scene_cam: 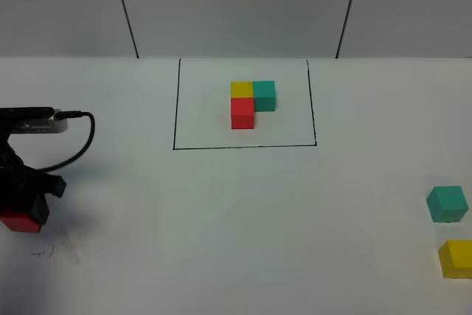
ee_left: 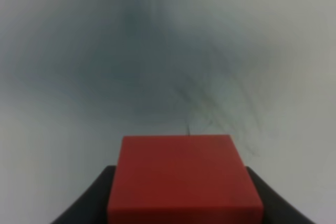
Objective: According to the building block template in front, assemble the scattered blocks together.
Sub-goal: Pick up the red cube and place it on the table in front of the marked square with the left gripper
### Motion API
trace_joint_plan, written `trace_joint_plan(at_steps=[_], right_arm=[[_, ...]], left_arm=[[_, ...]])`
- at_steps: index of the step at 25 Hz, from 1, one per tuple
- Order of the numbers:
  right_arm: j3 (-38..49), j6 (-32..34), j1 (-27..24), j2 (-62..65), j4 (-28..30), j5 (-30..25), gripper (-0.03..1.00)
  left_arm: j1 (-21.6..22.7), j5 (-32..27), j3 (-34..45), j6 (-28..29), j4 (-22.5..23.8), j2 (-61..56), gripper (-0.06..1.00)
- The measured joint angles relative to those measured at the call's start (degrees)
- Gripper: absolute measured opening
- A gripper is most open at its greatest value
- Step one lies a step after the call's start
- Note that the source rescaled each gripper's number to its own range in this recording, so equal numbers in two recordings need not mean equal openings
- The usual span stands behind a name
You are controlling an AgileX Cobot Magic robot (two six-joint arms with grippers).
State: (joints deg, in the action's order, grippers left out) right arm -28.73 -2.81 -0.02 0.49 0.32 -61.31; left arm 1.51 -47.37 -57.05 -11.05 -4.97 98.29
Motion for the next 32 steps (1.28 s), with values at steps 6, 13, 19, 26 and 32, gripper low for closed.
trace_joint_plan(at_steps=[6,13,19,26,32], right_arm=[[0.0,0.0,0.0,0.0,0.0,0.0,0.0],[0.0,0.0,0.0,0.0,0.0,0.0,0.0],[0.0,0.0,0.0,0.0,0.0,0.0,0.0],[0.0,0.0,0.0,0.0,0.0,0.0,0.0],[0.0,0.0,0.0,0.0,0.0,0.0,0.0]], left_arm=[[-7.89,-1.11,-0.13,-9.66,-1.41,0.0,0.65],[-17.16,0.77,-0.13,-13.25,-1.66,0.0,0.65],[-22.64,2.63,-0.13,-16.06,-6.4,0.0,0.65],[-32.08,3.25,-2.52,-23.9,-10.25,0.0,0.65],[-35.63,-0.71,-11.83,-24.38,-4.33,0.24,0.65]])
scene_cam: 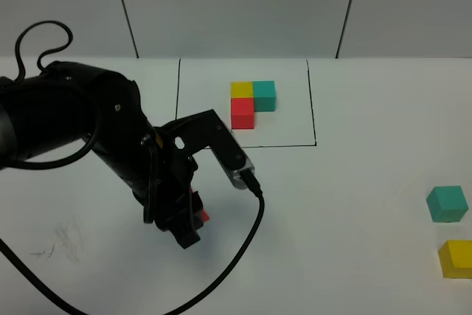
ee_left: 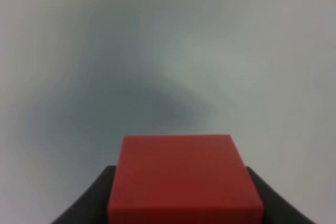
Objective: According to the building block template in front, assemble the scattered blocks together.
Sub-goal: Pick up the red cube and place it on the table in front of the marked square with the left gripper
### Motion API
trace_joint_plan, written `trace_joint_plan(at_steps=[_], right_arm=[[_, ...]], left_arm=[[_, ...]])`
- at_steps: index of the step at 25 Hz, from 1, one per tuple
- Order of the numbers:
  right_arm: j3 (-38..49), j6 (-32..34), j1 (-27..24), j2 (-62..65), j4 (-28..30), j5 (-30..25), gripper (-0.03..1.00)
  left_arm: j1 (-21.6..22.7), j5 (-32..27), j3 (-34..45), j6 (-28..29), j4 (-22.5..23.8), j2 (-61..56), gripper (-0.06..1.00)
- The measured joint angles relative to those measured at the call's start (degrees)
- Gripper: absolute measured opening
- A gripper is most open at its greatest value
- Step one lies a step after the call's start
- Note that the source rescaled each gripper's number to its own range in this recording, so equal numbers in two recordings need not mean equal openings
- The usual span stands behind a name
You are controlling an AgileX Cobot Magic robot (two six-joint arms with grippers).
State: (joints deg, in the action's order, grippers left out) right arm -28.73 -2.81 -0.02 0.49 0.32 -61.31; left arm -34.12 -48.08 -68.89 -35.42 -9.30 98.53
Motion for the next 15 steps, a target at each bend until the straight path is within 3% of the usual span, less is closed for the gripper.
trace_joint_plan(at_steps=[4,8,15], right_arm=[[0.0,0.0,0.0,0.0,0.0,0.0,0.0],[0.0,0.0,0.0,0.0,0.0,0.0,0.0],[0.0,0.0,0.0,0.0,0.0,0.0,0.0]], left_arm=[[-0.14,-5.22,-6.04,-0.15,3.91,1.11,0.65],[-0.19,-8.09,-8.74,-3.24,4.23,2.23,0.65],[-4.01,-7.31,-8.74,-8.69,4.6,5.99,0.65]])
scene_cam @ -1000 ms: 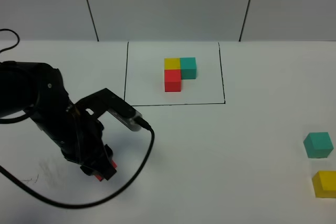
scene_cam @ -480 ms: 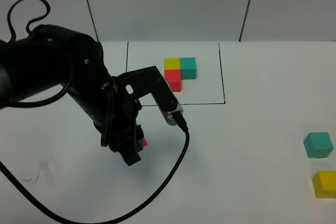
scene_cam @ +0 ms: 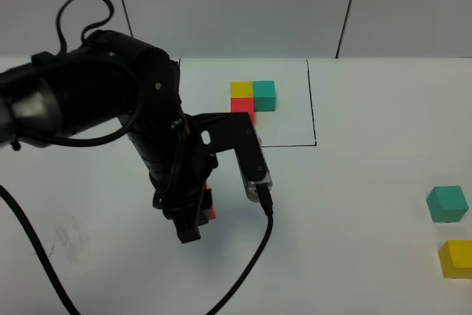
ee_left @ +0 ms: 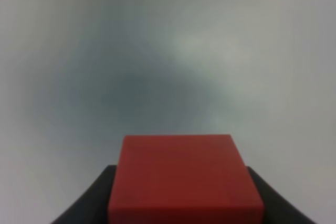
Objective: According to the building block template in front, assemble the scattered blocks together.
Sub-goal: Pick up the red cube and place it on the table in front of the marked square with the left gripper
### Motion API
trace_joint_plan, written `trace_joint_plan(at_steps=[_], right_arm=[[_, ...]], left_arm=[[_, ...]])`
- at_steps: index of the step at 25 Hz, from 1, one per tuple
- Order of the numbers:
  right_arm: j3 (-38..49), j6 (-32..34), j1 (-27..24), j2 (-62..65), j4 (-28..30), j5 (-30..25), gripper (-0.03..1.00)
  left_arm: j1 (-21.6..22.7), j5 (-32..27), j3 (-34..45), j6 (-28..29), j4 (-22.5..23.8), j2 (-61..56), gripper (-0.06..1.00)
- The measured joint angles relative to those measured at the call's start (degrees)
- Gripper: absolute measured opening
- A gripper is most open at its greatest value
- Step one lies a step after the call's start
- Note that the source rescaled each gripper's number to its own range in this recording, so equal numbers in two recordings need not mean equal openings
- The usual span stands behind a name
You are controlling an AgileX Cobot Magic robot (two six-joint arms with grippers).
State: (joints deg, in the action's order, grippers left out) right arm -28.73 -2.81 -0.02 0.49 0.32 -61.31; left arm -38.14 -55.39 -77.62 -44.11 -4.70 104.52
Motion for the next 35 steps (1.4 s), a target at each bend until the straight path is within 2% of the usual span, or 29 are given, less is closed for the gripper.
trace_joint_plan(at_steps=[5,18,35], right_arm=[[0.0,0.0,0.0,0.0,0.0,0.0,0.0],[0.0,0.0,0.0,0.0,0.0,0.0,0.0],[0.0,0.0,0.0,0.0,0.0,0.0,0.0]], left_arm=[[-2.28,1.9,-0.12,-0.67,1.73,3.13,0.65],[-2.64,6.66,-0.12,-0.92,2.31,10.39,0.65],[-2.9,9.82,-0.15,-1.19,2.31,14.6,0.65]])
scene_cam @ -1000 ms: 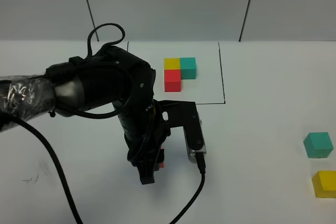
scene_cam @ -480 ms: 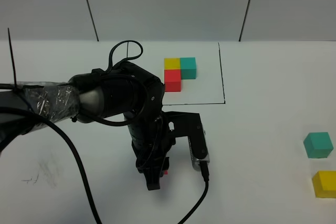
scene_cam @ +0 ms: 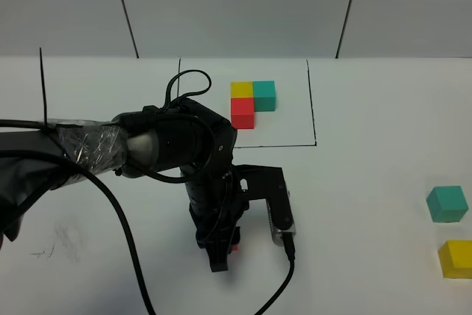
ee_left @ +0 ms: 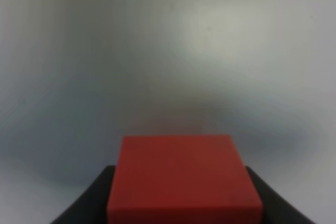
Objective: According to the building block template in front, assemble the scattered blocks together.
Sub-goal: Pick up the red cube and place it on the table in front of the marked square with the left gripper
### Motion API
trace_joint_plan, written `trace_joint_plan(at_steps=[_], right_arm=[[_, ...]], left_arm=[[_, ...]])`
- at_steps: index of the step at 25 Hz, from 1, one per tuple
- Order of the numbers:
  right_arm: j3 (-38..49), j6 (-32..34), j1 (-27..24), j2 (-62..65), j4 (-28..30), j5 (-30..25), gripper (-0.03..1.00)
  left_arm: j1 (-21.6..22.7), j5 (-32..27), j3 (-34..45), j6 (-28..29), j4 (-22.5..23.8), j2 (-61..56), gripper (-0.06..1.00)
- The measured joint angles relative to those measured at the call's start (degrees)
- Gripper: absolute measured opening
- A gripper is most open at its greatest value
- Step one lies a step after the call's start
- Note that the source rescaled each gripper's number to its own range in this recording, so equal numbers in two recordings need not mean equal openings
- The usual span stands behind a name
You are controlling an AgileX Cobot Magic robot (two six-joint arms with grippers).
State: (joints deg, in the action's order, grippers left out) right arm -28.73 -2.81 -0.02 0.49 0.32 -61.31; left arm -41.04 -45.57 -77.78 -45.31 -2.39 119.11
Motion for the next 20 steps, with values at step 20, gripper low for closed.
trace_joint_plan(at_steps=[20], right_arm=[[0.0,0.01,0.0,0.0,0.0,0.0,0.0]], left_arm=[[0.0,1.53,-0.02,-0.49,0.0,2.3,0.65]])
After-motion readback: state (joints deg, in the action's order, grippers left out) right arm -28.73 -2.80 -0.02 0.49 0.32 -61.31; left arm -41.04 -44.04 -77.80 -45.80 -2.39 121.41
